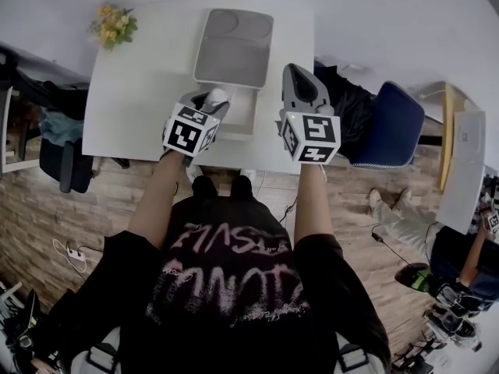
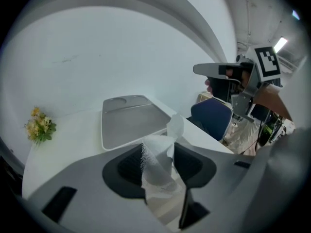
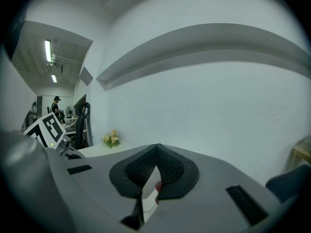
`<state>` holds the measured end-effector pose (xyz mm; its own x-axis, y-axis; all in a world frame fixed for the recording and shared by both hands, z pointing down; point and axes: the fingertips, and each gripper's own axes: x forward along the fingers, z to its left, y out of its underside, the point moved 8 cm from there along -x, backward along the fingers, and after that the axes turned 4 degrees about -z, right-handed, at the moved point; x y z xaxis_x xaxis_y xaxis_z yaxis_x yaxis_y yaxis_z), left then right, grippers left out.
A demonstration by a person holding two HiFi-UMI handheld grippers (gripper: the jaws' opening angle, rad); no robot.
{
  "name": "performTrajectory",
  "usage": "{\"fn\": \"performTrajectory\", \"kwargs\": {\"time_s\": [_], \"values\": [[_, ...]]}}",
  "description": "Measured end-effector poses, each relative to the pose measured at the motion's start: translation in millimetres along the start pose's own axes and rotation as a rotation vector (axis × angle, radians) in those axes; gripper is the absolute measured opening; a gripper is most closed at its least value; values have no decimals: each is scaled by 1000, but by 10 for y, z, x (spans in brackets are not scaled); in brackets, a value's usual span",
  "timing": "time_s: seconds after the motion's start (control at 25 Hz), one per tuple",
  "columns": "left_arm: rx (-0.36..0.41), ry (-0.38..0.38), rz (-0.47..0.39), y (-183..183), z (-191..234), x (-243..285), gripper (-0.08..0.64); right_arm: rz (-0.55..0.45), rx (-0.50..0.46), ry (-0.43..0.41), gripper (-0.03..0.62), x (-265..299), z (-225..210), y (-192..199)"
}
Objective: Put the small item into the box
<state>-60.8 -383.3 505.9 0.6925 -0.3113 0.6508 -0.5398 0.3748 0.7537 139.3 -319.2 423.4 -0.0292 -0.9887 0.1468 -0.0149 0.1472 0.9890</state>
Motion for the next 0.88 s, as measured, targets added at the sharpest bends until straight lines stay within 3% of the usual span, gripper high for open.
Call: {"fn": "performTrajectory", "kwargs": {"time_s": [0.68, 0.88], "values": [[307, 23, 257, 263, -186, 402, 179, 58, 7, 6, 9, -70, -102, 268], [350, 44, 294, 320, -227, 473, 179, 67, 9, 25, 9, -127, -152, 299]]}}
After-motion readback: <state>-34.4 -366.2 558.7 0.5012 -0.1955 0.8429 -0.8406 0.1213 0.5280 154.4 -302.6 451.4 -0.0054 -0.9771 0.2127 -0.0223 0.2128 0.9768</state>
